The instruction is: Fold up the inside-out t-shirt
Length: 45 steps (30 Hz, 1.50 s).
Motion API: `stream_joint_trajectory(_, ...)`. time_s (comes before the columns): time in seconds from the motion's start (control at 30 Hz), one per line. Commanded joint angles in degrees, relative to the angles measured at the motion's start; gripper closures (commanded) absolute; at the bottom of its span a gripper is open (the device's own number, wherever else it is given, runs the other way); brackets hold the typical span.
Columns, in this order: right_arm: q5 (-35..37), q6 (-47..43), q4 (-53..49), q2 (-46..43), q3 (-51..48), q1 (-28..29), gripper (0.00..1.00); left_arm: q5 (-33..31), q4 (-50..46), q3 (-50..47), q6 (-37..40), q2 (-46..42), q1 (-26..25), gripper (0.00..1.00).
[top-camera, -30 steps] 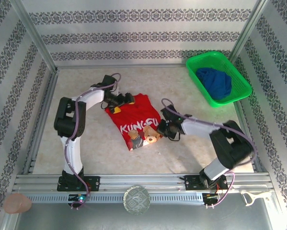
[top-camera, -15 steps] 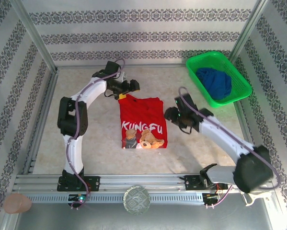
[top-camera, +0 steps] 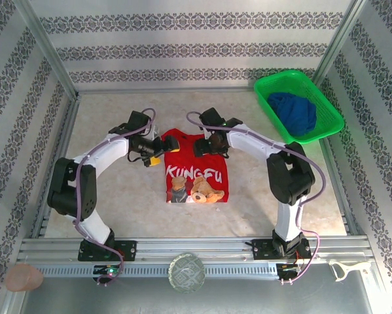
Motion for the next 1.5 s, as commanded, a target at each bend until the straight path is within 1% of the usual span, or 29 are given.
stream_joint_trajectory(0.0,2.74,-3.0,-2.22,2.89,2.94,-0.75,0.3,2.83,5.09,-2.1,-1.68,-3.32,-2.27,0.0)
stream_joint_trajectory(0.1,4.25,-1.77,-2.27,5.65,5.6,-1.91,0.38,4.81,9.5,-4.64,-3.39,-3.51,-4.67,0.0)
stream_joint_trajectory(0.13,4.43,-1.17,-2.07,6.16,6.26,-2.36,0.41,5.25,10.5,-5.16,-3.71,-3.2,-5.48,0.0)
stream_joint_trajectory(0.17,4.51,-0.6,-1.92,6.76,7.1,-2.9,0.48,5.58,11.32,-5.65,-3.74,-2.74,-6.39,0.0)
stream_joint_trajectory(0.3,4.48,2.13,-2.19,7.91,9.32,-5.0,0.94,4.89,12.92,-7.47,-2.54,1.07,-9.18,0.0)
stream_joint_trajectory(0.33,4.67,3.22,-2.1,7.8,9.37,-5.58,1.0,4.3,12.61,-7.87,-1.96,2.07,-9.43,0.0)
stream_joint_trajectory(0.43,4.11,7.53,-0.79,6.93,8.59,-7.75,1.0,4.02,12.95,-9.89,-0.77,4.73,-9.57,0.0)
stream_joint_trajectory(0.47,3.66,9.08,-0.47,6.89,8.46,-8.61,0.95,3.71,12.97,-10.43,-0.31,5.29,-9.61,0.0)
stream_joint_trajectory(0.5,2.93,10.38,-0.28,7.11,8.47,-9.31,0.62,3.64,13.04,-11.07,0.0,5.77,-9.56,0.0)
stream_joint_trajectory(0.53,1.72,11.27,0.06,7.22,8.48,-9.92,0.44,3.51,13.24,-11.47,0.2,5.98,-9.57,0.0)
stream_joint_trajectory(0.57,0.92,11.87,0.39,7.07,8.56,-10.44,0.37,3.46,13.56,-11.86,0.26,6.09,-9.57,0.0)
stream_joint_trajectory(0.6,0.71,11.98,0.82,6.72,8.52,-10.59,0.35,3.37,13.69,-12.16,0.15,6.07,-9.56,0.0)
stream_joint_trajectory(0.8,-1.12,8.39,-1.8,8.03,14.18,-9.66,0.36,3.0,14.23,-12.63,-0.06,5.72,-9.56,0.0)
stream_joint_trajectory(1.03,-0.16,1.09,-8.19,13.09,21.31,-6.87,0.33,3.05,15.04,-13.08,-0.73,5.77,-9.56,0.0)
stream_joint_trajectory(1.17,3.4,-4.44,-12.27,16.56,24.89,-5.11,0.31,3.37,15.15,-12.88,-0.73,5.83,-9.56,0.0)
stream_joint_trajectory(1.27,6.99,-6.49,-14.29,18.36,26.26,-4.18,0.31,3.43,15.2,-12.97,-0.79,5.96,-9.57,0.0)
stream_joint_trajectory(1.33,9.07,-6.4,-14.68,19.06,26.49,-4.24,0.34,3.49,15.16,-13.05,-0.73,5.98,-9.56,0.0)
stream_joint_trajectory(1.37,9.76,-5.88,-14.77,19.27,26.57,-4.44,0.37,3.54,15.29,-13.05,-0.73,5.99,-9.58,0.0)
stream_joint_trajectory(1.4,10.59,-5.18,-14.84,19.38,26.73,-4.88,0.42,3.63,15.28,-13.1,-0.75,6.05,-9.56,0.0)
stream_joint_trajectory(1.47,11.51,-3.5,-14.95,19.32,27.1,-5.76,0.56,3.59,15.13,-13.33,-0.63,6.07,-9.56,0.0)
